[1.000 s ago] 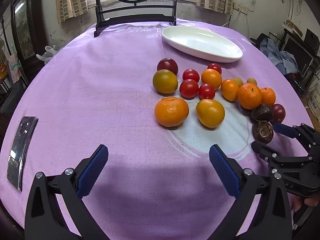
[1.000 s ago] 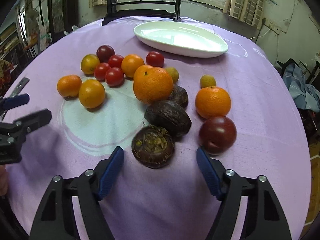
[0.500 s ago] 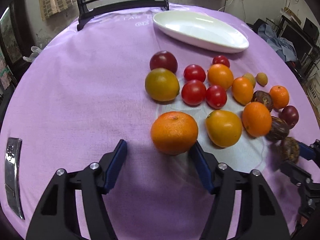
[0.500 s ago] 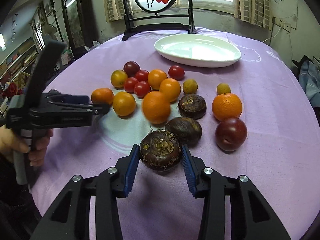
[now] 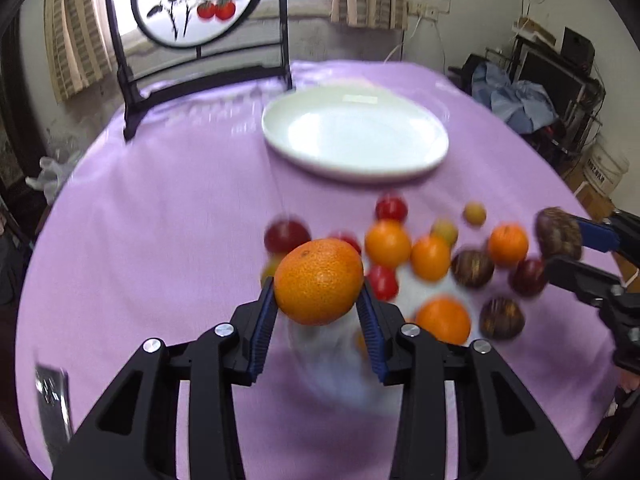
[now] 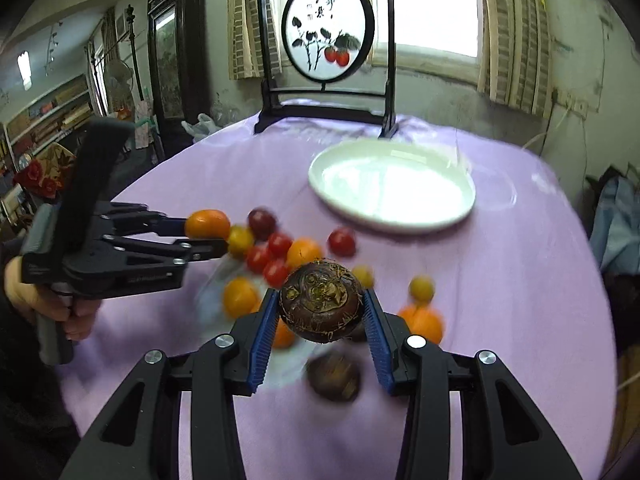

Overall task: Organize fruits
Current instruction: 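Carry both fruits onto the white plate and open both tools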

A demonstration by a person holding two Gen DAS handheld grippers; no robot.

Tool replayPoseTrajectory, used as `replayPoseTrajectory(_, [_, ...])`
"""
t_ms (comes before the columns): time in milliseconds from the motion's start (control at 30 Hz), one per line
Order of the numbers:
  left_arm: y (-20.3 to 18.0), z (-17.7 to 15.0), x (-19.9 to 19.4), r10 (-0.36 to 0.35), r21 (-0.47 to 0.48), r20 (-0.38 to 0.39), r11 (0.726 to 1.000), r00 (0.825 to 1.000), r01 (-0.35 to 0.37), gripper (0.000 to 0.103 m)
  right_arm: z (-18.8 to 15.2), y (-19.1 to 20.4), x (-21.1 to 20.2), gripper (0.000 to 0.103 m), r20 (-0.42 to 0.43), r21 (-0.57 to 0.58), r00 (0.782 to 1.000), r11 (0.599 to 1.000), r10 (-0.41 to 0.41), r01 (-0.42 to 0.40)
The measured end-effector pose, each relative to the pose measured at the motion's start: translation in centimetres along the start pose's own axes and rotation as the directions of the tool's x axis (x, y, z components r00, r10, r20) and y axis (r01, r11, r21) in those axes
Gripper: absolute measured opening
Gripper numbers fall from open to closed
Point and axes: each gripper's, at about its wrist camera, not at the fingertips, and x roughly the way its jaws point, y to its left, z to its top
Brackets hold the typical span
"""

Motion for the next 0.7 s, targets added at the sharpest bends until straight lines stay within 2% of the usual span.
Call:
replayPoseTrajectory(133, [-0.1, 6.4, 2.5, 0.012, -0.037, 0.047, 0.999, 0.999, -0.010, 0.039, 3.9, -1.7, 5.3, 0.043, -0.028, -0.024, 0.998, 0.998, -0.059, 0.058])
replayPoseTrajectory(233, [0.2, 10.2, 7.2, 0.033, -0.072, -0.007, 0.997, 0.999, -0.033, 0.039, 5.5, -3.7, 10.5, 0.043, -0.123, 0.005, 0.989, 0.996, -0.087, 0.089])
replayPoseTrajectory(333, [0.4, 11.7, 11.5, 0.022, -0.116, -0.093, 0.993, 0.995, -0.033, 0.039, 6.0, -5.3, 13.9, 0.043, -0.187, 0.040, 0.978, 0.994, -0.094, 0.103])
replayPoseTrajectory(500, [-0.6, 12.2, 14.9, 0.032, -0.083, -0.120, 0.996, 0.992, -0.043, 0.040, 6.3, -6.0, 16.7, 0.044, -0.230, 0.037, 0.968, 0.993, -0.104, 0.115])
replayPoseTrajectory(533, [-0.7, 12.3, 15.4, 0.026, -0.089, -0.126, 0.995, 0.992, -0.038, 0.044, 6.4, -6.3, 17.0, 0.044, -0.239, 0.056, 0.967, 0.993, -0.091, 0.108])
replayPoseTrajectory(567, [-0.7, 12.5, 15.6, 0.020, -0.096, -0.125, 0.995, 0.992, -0.032, 0.057, 6.6, -6.5, 17.2, 0.047, -0.244, 0.074, 0.967, 0.992, -0.078, 0.098])
replayPoseTrajectory(600, [-0.9, 12.5, 15.4, 0.021, -0.100, -0.113, 0.994, 0.993, -0.032, 0.063, 6.5, -6.6, 17.0, 0.057, -0.234, 0.081, 0.969, 0.992, -0.079, 0.100])
replayPoseTrajectory(633, [-1.0, 12.5, 14.9, 0.036, -0.101, -0.093, 0.994, 0.995, -0.045, 0.075, 6.6, -6.7, 16.6, 0.062, -0.217, 0.087, 0.972, 0.990, -0.091, 0.112])
replayPoseTrajectory(667, [-1.1, 12.5, 14.2, 0.046, -0.101, -0.072, 0.993, 0.996, -0.053, 0.080, 6.5, -6.8, 16.1, 0.064, -0.205, 0.094, 0.974, 0.988, -0.099, 0.120])
replayPoseTrajectory(700, [-1.4, 12.4, 13.4, 0.045, -0.089, -0.052, 0.995, 0.998, -0.050, 0.081, 6.3, -6.9, 15.5, 0.064, -0.207, 0.099, 0.974, 0.988, -0.096, 0.118])
